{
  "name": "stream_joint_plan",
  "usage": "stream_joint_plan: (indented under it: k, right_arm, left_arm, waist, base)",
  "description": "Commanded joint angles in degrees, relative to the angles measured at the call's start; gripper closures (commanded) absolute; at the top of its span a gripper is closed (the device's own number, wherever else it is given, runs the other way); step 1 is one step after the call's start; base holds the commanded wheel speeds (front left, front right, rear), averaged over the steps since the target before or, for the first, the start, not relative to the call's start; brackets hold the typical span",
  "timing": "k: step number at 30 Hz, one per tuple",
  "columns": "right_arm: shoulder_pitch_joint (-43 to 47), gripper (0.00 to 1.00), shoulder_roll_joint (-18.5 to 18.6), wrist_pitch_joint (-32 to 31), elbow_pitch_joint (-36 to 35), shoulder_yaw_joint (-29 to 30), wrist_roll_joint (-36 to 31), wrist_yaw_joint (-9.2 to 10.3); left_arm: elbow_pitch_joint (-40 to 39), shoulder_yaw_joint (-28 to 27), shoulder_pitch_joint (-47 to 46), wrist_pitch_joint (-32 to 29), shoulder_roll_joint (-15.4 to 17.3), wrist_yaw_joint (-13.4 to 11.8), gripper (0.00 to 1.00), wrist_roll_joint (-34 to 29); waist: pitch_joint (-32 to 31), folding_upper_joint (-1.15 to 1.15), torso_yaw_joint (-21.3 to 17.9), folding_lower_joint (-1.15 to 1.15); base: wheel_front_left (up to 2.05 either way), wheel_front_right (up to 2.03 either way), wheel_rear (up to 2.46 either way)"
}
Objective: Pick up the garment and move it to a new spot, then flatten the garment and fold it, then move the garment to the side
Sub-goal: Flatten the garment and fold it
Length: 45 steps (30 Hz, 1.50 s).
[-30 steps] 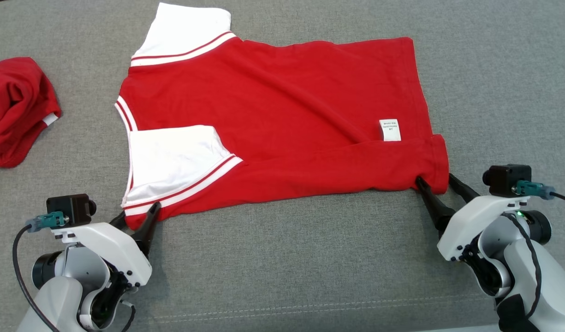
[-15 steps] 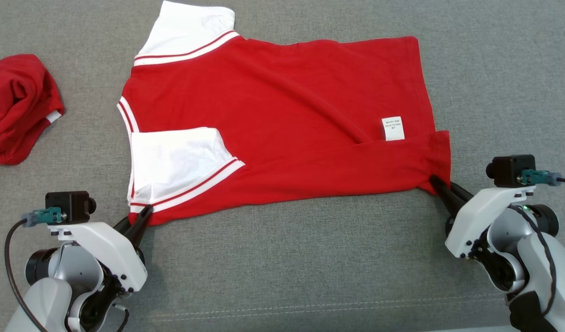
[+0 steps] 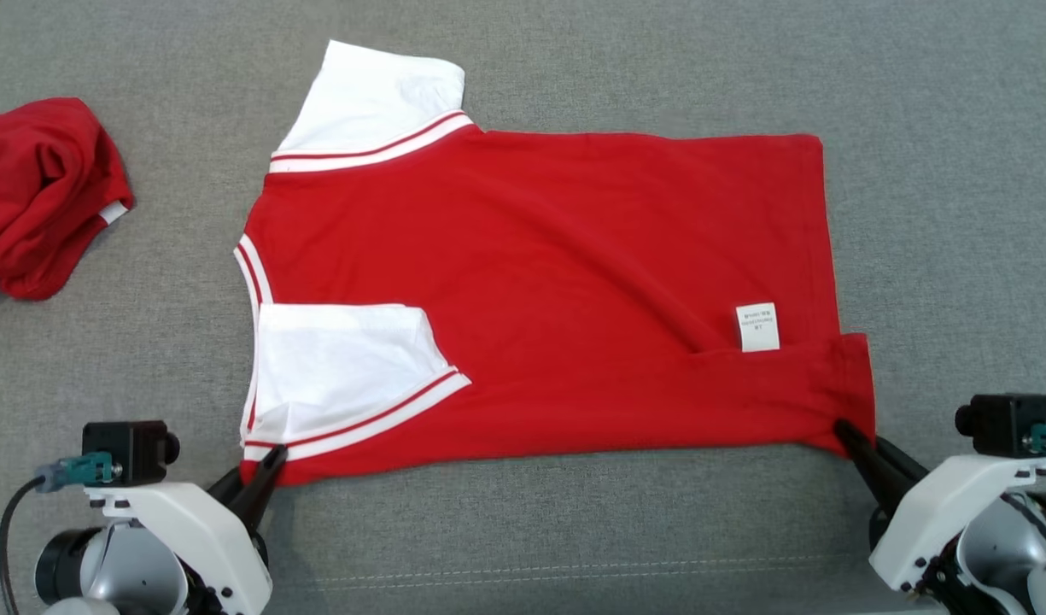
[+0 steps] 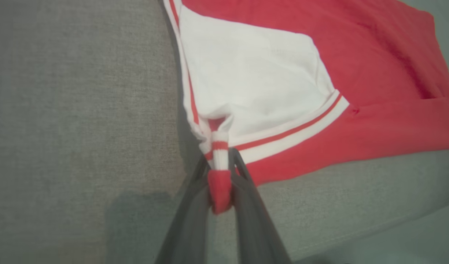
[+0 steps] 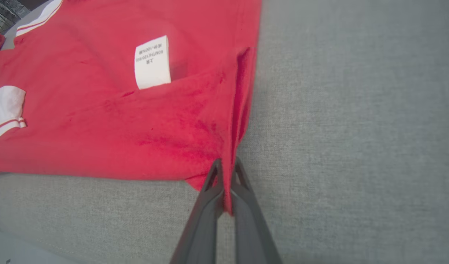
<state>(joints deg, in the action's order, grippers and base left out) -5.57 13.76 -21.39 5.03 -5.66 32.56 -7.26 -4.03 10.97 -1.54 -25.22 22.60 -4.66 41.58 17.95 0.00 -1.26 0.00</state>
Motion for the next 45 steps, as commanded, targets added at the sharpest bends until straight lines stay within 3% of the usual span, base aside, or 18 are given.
stream_joint_plan:
  k: [1, 3, 4, 5, 6, 7, 14, 23, 31, 38, 45]
  right_arm:
    - [0.56, 1.00, 0.55, -0.30, -2.28, -0.29, -0.55, -0.23]
    - [1.81, 1.00, -0.46, -1.19, -4.07, 0.53, -1.34, -0.23]
    - [2.18, 0.73, -0.89, -1.52, -4.62, 0.85, -1.76, -0.23]
    - [2.40, 0.16, -1.39, -1.69, -4.97, 1.17, -1.93, -0.23]
    - [2.57, 0.00, -1.71, -1.84, -5.11, 1.44, -2.15, -0.23]
    - [2.69, 0.00, -1.85, -1.88, -5.09, 1.81, -2.63, -0.23]
    - [2.80, 0.00, -2.79, 1.02, -5.03, 4.68, -5.03, -0.23]
    - [0.52, 0.00, -3.98, 9.61, -5.29, 7.99, -8.59, -0.23]
    - [-2.81, 0.00, -5.72, 15.55, -3.65, 8.08, -11.71, -0.23]
    - [-7.79, 0.00, -6.87, 17.32, -1.26, 7.88, -12.14, -0.23]
    - [-19.77, 0.00, -5.52, 15.64, 5.47, 2.56, -10.30, -0.23]
  left_arm:
    - [-1.78, -2.64, -0.74, -0.02, 1.57, -0.65, 1.00, 0.28]
    - [-2.44, -2.52, 0.28, -0.51, 1.32, -1.05, 1.00, 0.75]
    - [-2.56, -2.49, 0.47, -0.47, 1.13, -1.21, 1.00, 0.84]
    - [-2.49, -2.39, 0.57, -0.49, 0.95, -1.35, 0.81, 0.90]
    - [-2.35, -2.26, 0.63, -0.54, 0.78, -1.46, 0.28, 0.94]
    - [-2.22, -2.17, 0.59, -0.50, 0.59, -1.52, 0.00, 1.03]
    - [-2.75, -2.43, 0.41, 1.73, 0.57, -1.81, 0.00, -0.18]
    - [-7.20, -4.24, -1.00, 4.16, 3.31, -2.85, 0.00, -3.58]
    - [-8.57, -3.54, -6.98, 7.69, 3.86, -1.85, 0.00, -6.91]
    - [-5.56, -2.25, -16.26, 9.09, 3.70, 0.61, 0.00, -7.73]
    - [7.09, 0.80, -35.88, 5.20, 6.14, 7.22, 0.00, -8.36]
  waist:
    - [0.10, 0.00, -0.05, 0.00]
    - [0.23, 0.00, -0.12, 0.00]
    - [0.28, 0.00, -0.09, 0.00]
    - [0.29, 0.00, -0.06, 0.00]
    - [0.28, 0.00, -0.02, 0.00]
    - [0.26, 0.00, 0.04, 0.00]
    - [0.35, 0.00, -0.10, 0.00]
    - [0.69, 0.00, -0.95, 0.00]
    - [1.59, 0.00, -1.70, 0.00]
    - [3.29, 0.00, -2.72, 0.00]
    - [6.65, 0.00, -6.13, 0.00]
  base:
    - [0.00, 0.00, 0.00]
    - [0.00, 0.00, 0.00]
    - [0.00, 0.00, 0.00]
    - [0.00, 0.00, 0.00]
    - [0.00, 0.00, 0.00]
    - [0.00, 0.00, 0.00]
    - [0.00, 0.00, 0.00]
    - [0.00, 0.00, 0.00]
    - [0.00, 0.00, 0.00]
    - [0.00, 0.00, 0.00]
    - [0.00, 0.00, 0.00]
